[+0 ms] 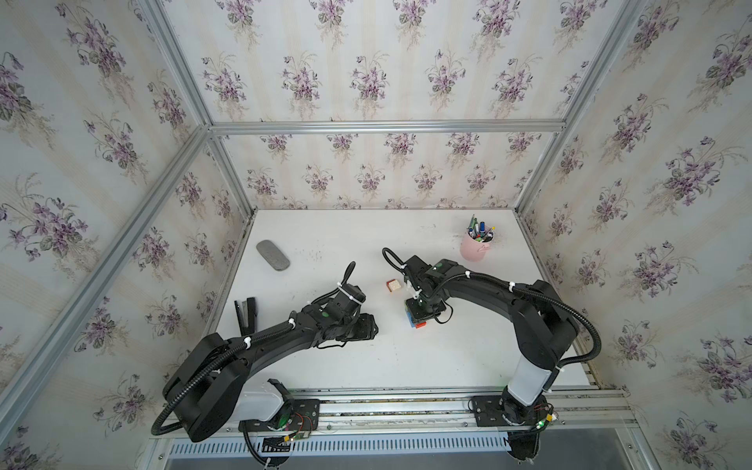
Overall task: Assemble the letter y with lego
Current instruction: Assemble the lego brick with the lego brick.
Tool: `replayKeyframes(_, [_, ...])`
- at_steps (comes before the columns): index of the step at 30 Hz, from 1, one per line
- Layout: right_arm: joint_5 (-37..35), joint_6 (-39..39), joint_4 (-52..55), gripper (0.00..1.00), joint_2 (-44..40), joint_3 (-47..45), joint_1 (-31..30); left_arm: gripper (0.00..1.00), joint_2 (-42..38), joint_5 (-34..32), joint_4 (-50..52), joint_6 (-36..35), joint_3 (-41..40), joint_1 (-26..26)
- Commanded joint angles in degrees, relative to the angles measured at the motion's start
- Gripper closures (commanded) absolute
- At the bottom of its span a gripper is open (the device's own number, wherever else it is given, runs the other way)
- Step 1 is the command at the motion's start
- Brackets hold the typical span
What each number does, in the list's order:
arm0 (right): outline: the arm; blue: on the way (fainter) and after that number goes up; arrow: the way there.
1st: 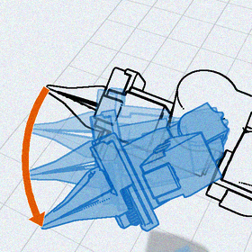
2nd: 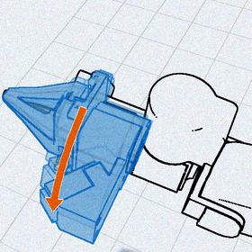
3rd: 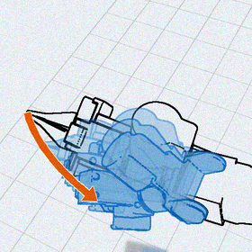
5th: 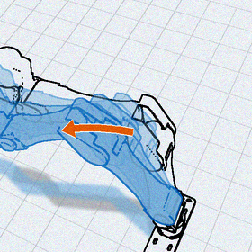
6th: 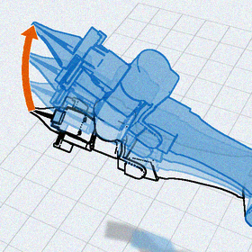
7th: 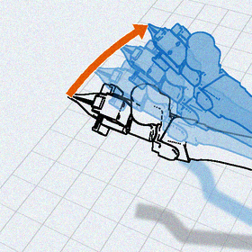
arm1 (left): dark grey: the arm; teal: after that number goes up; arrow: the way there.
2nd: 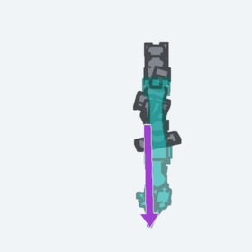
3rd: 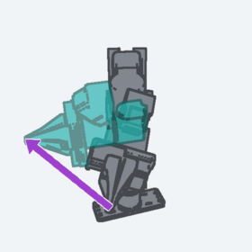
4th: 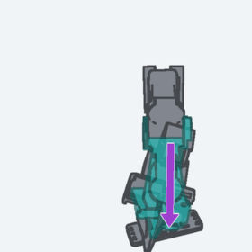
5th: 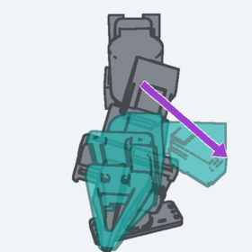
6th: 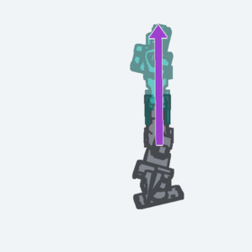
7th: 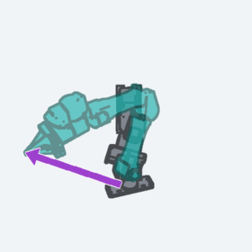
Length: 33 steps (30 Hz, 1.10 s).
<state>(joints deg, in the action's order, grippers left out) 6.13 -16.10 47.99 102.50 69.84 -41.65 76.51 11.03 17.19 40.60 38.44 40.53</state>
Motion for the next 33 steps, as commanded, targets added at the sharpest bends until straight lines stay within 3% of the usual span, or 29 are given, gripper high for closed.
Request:
replayKeyframes(1, [0.6, 0.4, 0.2, 0.74, 0.4, -0.1, 0.0, 0.38, 0.0, 0.1, -1.0, -0.5, 0.0, 0.0])
replayKeyframes(33, [-1.1, -2.4, 5.3, 0.75, 0.1, -0.8, 0.0, 0.38, 0.2, -1.3, -1.7, -0.2, -1.5, 0.0])
